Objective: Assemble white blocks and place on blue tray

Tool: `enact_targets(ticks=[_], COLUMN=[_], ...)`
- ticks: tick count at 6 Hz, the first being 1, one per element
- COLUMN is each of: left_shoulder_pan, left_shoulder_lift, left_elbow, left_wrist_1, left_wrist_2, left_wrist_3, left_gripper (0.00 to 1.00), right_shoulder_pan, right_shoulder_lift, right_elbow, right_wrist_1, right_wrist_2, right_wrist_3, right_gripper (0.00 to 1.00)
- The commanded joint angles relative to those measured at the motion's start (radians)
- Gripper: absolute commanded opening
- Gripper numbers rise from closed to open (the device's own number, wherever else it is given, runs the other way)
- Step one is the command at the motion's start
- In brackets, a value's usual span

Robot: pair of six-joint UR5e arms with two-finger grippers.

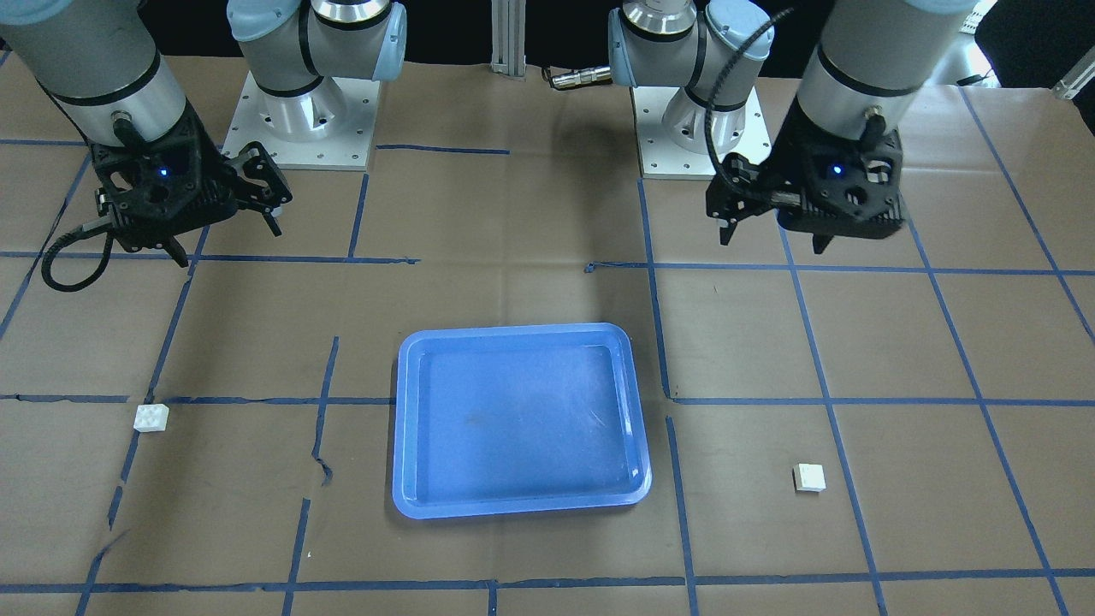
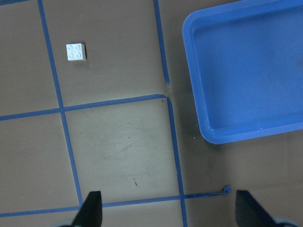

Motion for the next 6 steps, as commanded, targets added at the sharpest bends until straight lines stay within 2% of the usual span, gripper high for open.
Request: enact_targets(ticks=[1, 2, 4, 6], left_shoulder_pan=[0.140, 0.148, 0.153, 0.153], left_shoulder_lift=[-0.203, -0.279, -0.435, -0.493], left_elbow=[0.024, 0.026, 0.035, 0.002], left_wrist_1=[0.092, 0.320, 0.498, 0.510], left_wrist_2=[0.003, 0.003, 0.004, 0.006], left_wrist_3=[0.013, 0.016, 0.017, 0.016], left_gripper=[1.00, 1.00, 1.00, 0.99], right_shoulder_pan=[-0.011, -0.028, -0.133, -0.266], right_shoulder_lift=[0.023, 0.048, 0.099, 0.193], right_elbow=[0.007, 0.009, 0.009, 0.009], right_wrist_1=[-0.027, -0.084, -0.095, -0.171], right_wrist_2=[0.009, 0.010, 0.025, 0.121], right_wrist_3=[-0.133, -0.309, -0.655, -1.083], right_gripper=[1.00, 1.00, 1.00, 1.00])
